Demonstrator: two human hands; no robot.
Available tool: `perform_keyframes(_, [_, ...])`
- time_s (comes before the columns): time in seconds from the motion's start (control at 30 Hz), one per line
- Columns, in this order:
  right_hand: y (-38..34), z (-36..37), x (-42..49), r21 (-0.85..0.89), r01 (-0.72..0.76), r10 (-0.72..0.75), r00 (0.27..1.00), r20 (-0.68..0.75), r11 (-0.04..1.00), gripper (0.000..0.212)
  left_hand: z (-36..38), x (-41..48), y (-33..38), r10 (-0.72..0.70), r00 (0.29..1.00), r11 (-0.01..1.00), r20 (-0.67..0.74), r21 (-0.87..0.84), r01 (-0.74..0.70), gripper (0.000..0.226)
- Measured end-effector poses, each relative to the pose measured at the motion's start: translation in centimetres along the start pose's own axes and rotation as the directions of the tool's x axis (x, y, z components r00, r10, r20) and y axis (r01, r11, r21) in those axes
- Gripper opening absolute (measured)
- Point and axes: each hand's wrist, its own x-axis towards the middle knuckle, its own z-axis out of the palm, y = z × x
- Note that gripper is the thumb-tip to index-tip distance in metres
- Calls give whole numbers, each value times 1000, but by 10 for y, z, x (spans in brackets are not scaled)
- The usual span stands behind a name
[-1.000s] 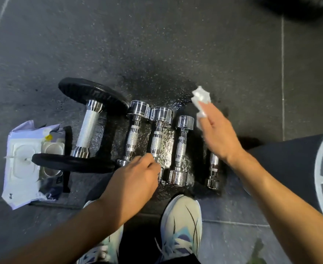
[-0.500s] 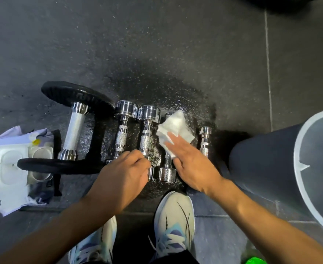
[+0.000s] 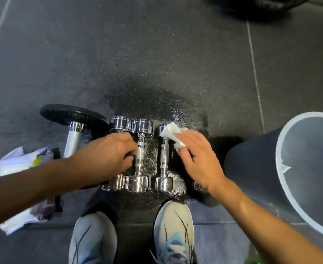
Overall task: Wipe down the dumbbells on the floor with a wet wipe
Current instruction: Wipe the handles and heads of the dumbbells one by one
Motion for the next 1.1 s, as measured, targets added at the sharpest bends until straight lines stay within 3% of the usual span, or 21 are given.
perform_keyframes(0.13, [5, 7, 33, -167, 128, -72, 949, 307, 978, 53, -33, 16, -4, 27, 992, 990, 122, 137, -44, 18])
perform_keyframes(0.2, [5, 15, 34, -184, 205, -121, 914, 387, 961, 55, -45, 27, -4, 43, 984, 975, 174, 208, -79, 19])
perform_keyframes(0.4, [-2, 26, -23, -10, 213, -172, 814, 554, 977, 53, -38, 61, -2, 96, 965, 966, 246, 212, -150, 33])
perform_keyframes(0.67, [-4, 8, -48, 174, -18, -70, 871, 486, 985, 53, -4, 114, -5, 261, 959, 929, 109, 243, -280, 41])
perform_keyframes(0.77, [-4, 5, -27, 202, -97, 20, 934, 356, 975, 53, -3, 124, 1, 295, 947, 923, 124, 217, -316, 43])
perform_keyframes(0.83, [-7, 9, -11, 239, -202, 152, 966, 211, 950, 41, -5, 130, 6, 315, 937, 911, 150, 228, -343, 39])
perform_keyframes(0.93, [-11, 24, 7, 270, -383, 377, 923, 76, 883, 14, -5, 137, 11, 253, 951, 933, 180, 214, -289, 29])
perform_keyframes(1.0, [-14, 34, 15, 275, -483, 469, 875, 119, 831, 19, -4, 141, 14, 193, 969, 965, 157, 151, -216, 26])
perform_keyframes(1.1, [-21, 41, 16, 228, -457, 441, 890, 117, 860, 24, 2, 140, 18, 135, 985, 986, 108, 86, -144, 22])
